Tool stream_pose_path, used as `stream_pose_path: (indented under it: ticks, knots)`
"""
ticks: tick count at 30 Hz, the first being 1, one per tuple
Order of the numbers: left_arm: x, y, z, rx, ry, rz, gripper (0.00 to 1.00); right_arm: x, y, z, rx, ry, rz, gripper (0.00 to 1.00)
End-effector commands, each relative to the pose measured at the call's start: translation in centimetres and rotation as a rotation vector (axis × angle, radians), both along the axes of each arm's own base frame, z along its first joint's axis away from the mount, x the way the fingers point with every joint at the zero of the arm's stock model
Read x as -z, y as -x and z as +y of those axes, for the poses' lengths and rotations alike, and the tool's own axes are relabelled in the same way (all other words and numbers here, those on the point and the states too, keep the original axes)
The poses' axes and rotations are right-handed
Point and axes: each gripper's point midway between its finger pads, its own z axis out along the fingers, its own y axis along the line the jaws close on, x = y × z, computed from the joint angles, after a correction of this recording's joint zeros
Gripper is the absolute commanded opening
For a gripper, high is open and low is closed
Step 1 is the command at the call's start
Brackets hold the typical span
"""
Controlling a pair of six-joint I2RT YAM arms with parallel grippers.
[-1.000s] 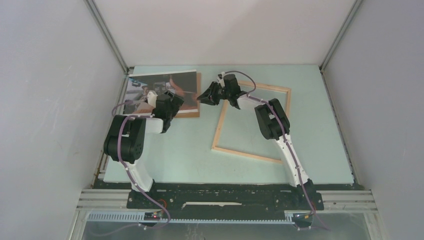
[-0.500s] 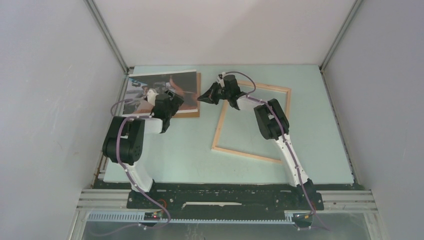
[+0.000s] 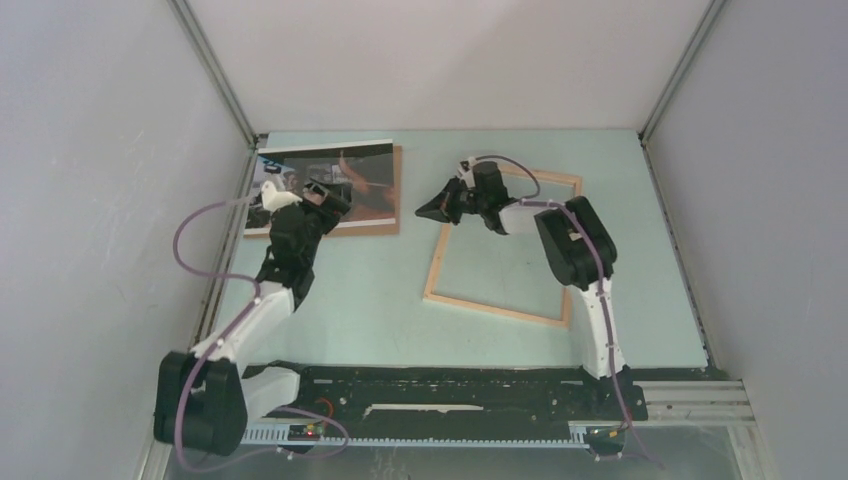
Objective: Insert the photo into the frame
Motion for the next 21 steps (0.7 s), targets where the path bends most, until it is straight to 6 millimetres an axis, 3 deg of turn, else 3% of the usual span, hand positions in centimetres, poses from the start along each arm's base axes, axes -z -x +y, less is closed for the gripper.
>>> stream_pose_path:
  ticks: [1,6,13,17,21]
  knots:
    - [3.3,4.1,-0.6,0.079,-0.010,0.101,1.00,-5.4,1.5,-3.9,0.033,-0.095,-0.115,0.00]
    - [4.1,6.7,-2.2,0.193,-0.004,0.131,1.00,-3.4,7.1,-8.8,0.023,-0.019,-0.039,0.00]
    - [5.5,8.4,-3.3,0.275,-0.005,0.164,1.00,-0.2,13.7,-15.4,-0.076,0.083,0.072,0.00]
    - [6.0,9.0,-3.6,0.300,-0.017,0.176,1.00,1.4,15.5,-18.2,-0.095,0.152,0.101,0.00]
    - [6.6,9.6,-3.6,0.313,-0.025,0.191,1.00,1.3,16.0,-19.7,-0.078,0.134,0.083,0.03]
